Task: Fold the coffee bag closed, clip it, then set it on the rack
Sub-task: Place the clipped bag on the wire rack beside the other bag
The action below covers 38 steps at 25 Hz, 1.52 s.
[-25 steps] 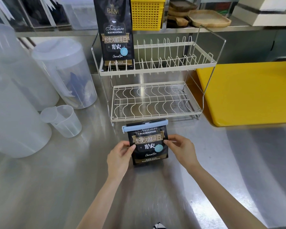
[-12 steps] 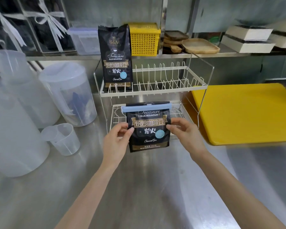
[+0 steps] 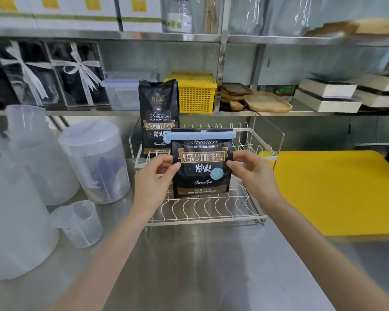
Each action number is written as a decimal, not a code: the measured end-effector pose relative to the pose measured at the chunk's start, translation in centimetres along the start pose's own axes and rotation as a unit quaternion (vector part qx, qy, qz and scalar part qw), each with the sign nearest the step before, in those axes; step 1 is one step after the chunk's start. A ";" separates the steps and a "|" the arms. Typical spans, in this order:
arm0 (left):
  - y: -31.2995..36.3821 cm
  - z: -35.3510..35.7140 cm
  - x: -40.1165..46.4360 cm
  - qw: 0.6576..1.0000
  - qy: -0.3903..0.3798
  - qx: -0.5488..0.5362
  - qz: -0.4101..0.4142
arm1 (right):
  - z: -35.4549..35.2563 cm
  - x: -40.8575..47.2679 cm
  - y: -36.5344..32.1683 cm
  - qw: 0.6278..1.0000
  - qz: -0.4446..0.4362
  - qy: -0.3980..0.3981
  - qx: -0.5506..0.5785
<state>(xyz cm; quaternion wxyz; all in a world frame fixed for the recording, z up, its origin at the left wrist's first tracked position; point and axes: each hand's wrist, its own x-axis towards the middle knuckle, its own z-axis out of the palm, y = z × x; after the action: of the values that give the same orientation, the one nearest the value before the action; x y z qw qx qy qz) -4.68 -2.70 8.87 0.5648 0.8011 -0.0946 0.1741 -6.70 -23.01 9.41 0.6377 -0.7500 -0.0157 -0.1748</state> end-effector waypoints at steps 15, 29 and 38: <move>1.1 2.7 10.8 0.997 0.034 0.040 0.052 | -0.3 11.0 -2.0 0.997 -0.041 0.023 -0.061; -2.9 5.9 17.7 0.973 0.013 0.225 0.057 | 1.9 18.2 3.1 0.989 0.017 0.054 -0.136; -4.8 6.9 18.1 0.951 -0.023 0.306 0.034 | 2.6 18.4 4.6 0.971 0.039 0.039 -0.234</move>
<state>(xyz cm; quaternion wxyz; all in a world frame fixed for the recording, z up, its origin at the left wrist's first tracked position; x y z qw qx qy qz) 14.90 -6.76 9.62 0.2841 0.9356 -0.0765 0.1954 12.35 -25.02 9.89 0.4511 -0.8710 0.0794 -0.1775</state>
